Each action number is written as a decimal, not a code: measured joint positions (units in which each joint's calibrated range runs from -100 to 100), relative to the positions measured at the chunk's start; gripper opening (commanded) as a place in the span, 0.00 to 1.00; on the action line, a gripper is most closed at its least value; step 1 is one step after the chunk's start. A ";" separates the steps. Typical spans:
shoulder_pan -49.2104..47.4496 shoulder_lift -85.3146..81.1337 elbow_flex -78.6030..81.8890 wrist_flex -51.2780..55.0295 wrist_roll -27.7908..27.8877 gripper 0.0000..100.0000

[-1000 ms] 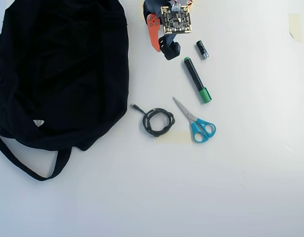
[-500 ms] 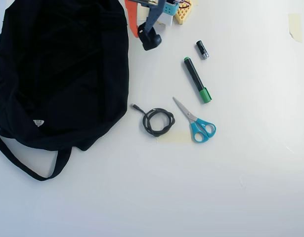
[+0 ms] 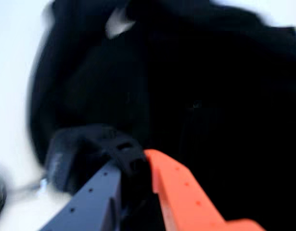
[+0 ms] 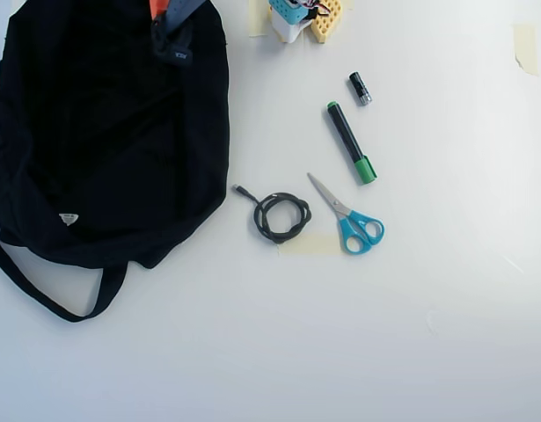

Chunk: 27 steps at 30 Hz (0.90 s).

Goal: Put the bike light into the black bag

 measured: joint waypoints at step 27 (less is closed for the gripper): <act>14.62 37.36 -0.08 -26.96 1.03 0.36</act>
